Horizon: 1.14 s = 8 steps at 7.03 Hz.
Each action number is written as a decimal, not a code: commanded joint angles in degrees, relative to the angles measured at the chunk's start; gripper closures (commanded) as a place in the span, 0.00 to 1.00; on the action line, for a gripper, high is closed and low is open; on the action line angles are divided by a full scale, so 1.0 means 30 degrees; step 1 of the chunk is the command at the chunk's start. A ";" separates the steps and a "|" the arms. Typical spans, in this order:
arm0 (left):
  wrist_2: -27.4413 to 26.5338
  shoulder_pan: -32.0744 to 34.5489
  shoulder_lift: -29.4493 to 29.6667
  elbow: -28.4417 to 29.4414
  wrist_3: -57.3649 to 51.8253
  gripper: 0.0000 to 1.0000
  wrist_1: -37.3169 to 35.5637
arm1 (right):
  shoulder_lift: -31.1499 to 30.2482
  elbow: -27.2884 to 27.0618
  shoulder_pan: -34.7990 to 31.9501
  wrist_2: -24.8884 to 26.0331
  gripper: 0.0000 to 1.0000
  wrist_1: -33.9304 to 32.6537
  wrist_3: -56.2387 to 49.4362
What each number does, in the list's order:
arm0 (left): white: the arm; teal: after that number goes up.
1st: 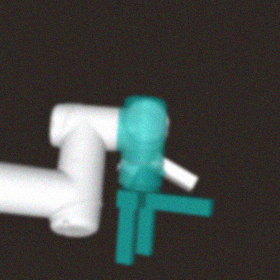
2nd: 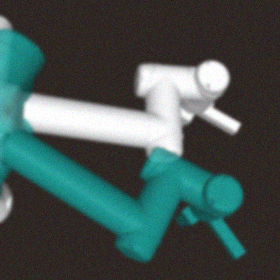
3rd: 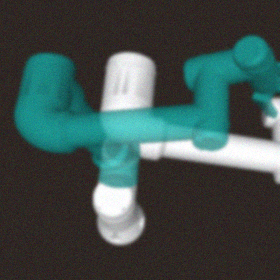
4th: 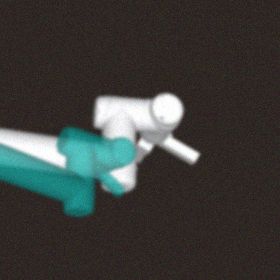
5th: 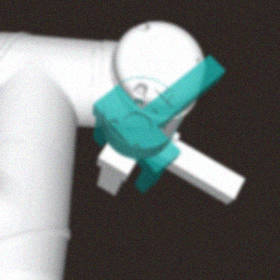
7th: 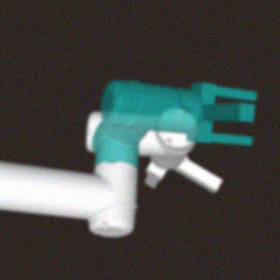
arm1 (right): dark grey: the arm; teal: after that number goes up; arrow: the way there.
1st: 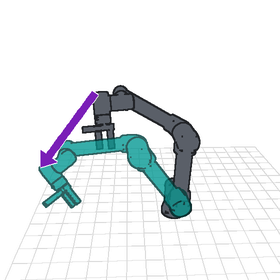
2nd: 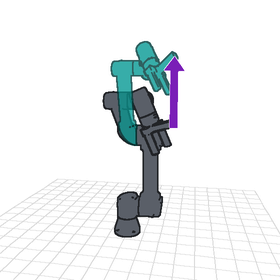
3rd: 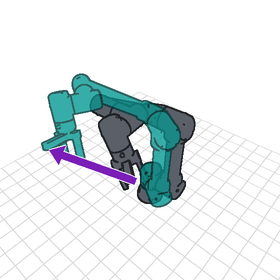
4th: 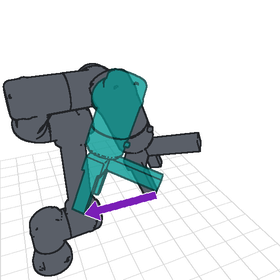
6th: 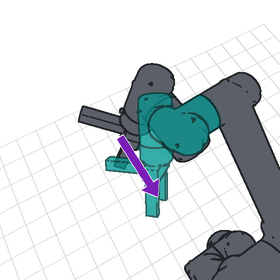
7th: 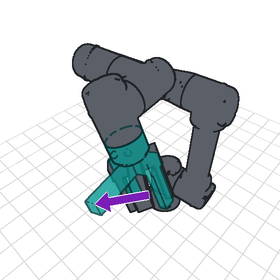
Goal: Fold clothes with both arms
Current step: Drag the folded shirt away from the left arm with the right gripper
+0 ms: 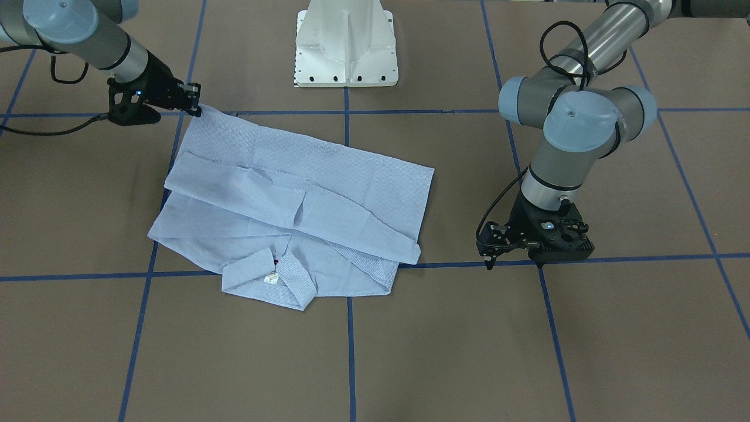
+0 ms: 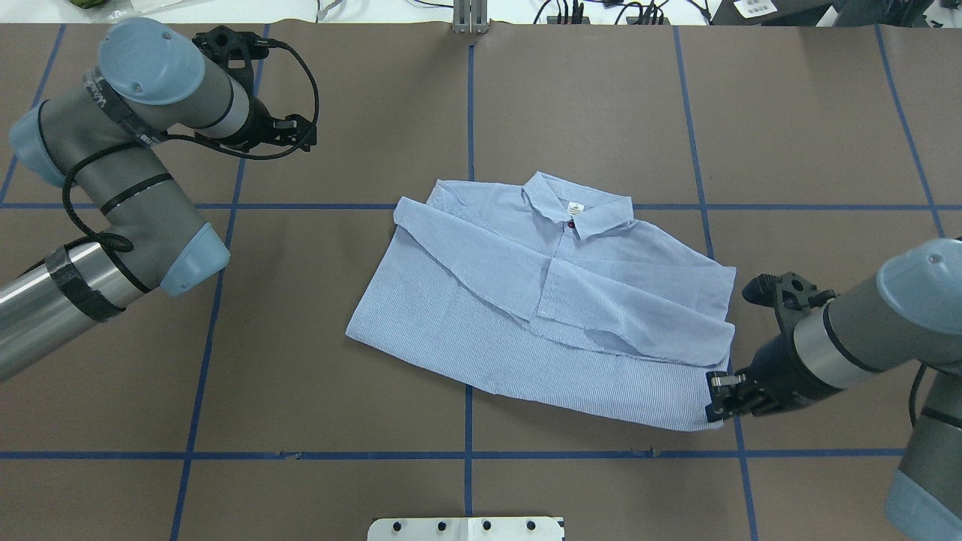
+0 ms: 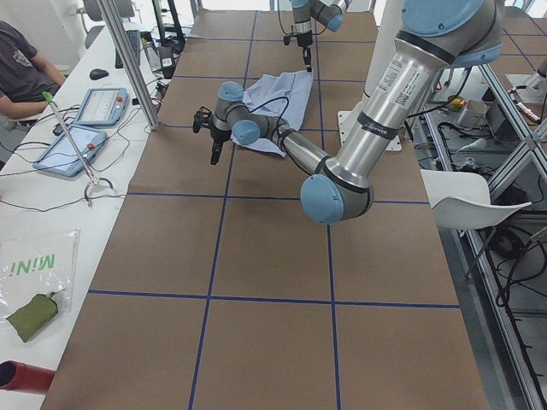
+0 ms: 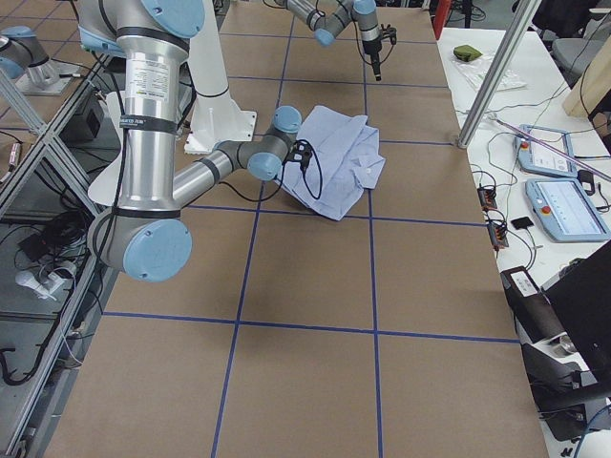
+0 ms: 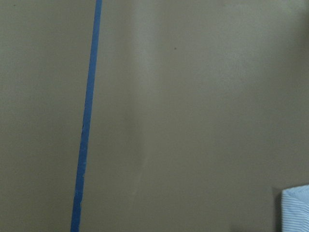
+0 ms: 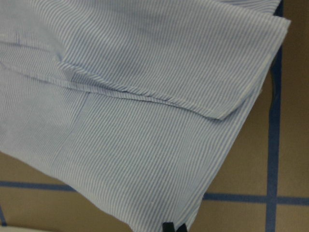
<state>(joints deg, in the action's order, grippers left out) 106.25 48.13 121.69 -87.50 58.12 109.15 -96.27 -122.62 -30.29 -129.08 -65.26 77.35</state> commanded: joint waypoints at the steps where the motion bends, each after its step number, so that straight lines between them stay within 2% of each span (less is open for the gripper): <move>1: -0.0171 -0.0512 -0.0018 -0.0305 0.0632 0.01 0.0003 | -0.0431 -0.1197 0.3254 0.0281 1.00 0.0102 0.2184; 4: -0.0377 -0.0661 -0.0047 -0.0364 0.0695 0.01 0.0003 | -0.0400 -0.1696 0.5229 0.0488 1.00 0.0073 0.2252; 5: -0.0377 -0.0661 -0.0047 -0.0422 0.0695 0.01 0.0032 | -0.0371 -0.1870 0.5145 0.0488 0.01 0.0102 0.2252; 7: -0.0143 -0.1300 -0.0511 -0.1761 0.0753 0.00 0.0003 | 0.0037 -0.1902 0.2816 0.0488 0.00 0.0102 0.2194; 8: -0.0026 -0.2060 -0.1241 -0.3540 0.0927 0.00 -0.0142 | 0.0475 -0.1814 0.1467 0.0401 0.00 0.0102 0.1933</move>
<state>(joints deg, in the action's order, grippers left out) 105.77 44.19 120.00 -93.23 60.47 109.05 -96.15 -128.23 -21.21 -127.68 -64.97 83.77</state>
